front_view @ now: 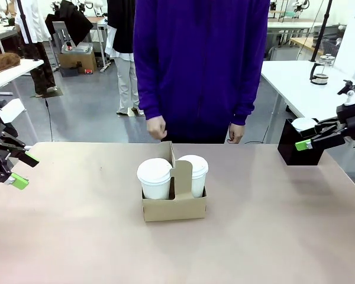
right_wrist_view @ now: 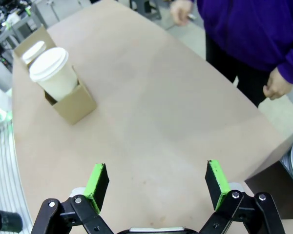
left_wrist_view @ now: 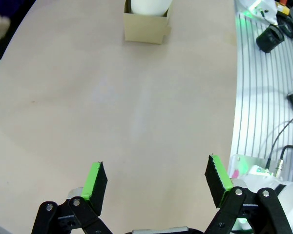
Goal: Pour a drink into a cup and package it in a carrier.
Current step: Insert the held 600 ml Paper Cup into the Cup Carrier.
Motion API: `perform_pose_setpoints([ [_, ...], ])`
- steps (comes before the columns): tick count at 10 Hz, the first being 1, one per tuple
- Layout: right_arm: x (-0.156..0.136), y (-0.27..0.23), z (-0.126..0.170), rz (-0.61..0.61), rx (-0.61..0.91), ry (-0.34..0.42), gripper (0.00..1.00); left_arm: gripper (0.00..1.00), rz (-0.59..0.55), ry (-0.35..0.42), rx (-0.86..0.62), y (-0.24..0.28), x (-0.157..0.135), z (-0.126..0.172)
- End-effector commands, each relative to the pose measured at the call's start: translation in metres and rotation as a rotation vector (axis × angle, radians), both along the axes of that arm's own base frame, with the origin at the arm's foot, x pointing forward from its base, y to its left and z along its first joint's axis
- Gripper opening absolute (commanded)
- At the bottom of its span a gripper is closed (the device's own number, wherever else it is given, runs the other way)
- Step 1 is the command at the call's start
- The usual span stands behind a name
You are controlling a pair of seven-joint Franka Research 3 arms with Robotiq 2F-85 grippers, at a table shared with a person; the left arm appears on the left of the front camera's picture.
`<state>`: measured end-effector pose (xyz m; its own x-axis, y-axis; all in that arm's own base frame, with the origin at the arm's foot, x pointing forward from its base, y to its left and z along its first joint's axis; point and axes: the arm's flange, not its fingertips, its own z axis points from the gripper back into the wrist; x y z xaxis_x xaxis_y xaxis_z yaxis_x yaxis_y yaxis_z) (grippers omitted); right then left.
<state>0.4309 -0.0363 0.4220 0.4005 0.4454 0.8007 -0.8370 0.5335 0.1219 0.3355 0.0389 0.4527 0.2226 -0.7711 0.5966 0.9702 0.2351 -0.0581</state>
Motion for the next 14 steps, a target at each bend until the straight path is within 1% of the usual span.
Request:
perform_pose_setpoints([
  [1,-0.0008,-0.0025,0.0007,0.001,-0.012,-0.015,1.0,1.0,0.001,0.001,-0.023,-0.0008,-0.0007,0.0015],
  [14,-0.0008,-0.0025,0.0007,0.001,-0.012,-0.015,1.0,1.0,0.001,0.001,-0.023,-0.0008,-0.0007,0.0015],
])
